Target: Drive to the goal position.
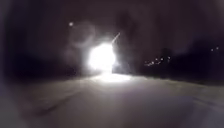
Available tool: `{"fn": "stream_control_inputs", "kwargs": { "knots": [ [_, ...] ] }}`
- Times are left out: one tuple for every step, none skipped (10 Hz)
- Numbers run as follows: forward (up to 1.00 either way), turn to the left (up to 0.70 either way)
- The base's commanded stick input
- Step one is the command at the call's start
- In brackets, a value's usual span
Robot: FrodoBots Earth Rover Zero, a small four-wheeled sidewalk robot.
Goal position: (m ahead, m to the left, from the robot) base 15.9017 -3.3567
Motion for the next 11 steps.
{"fn": "stream_control_inputs", "kwargs": {
  "knots": [
    [1.00, 0.00],
    [1.00, 0.01],
    [1.00, 0.02],
    [1.00, 0.03],
    [1.00, 0.03],
    [1.00, 0.03],
    [1.00, 0.04],
    [1.00, 0.04],
    [1.00, 0.04],
    [1.00, 0.04],
    [1.00, 0.04]
  ]
}}
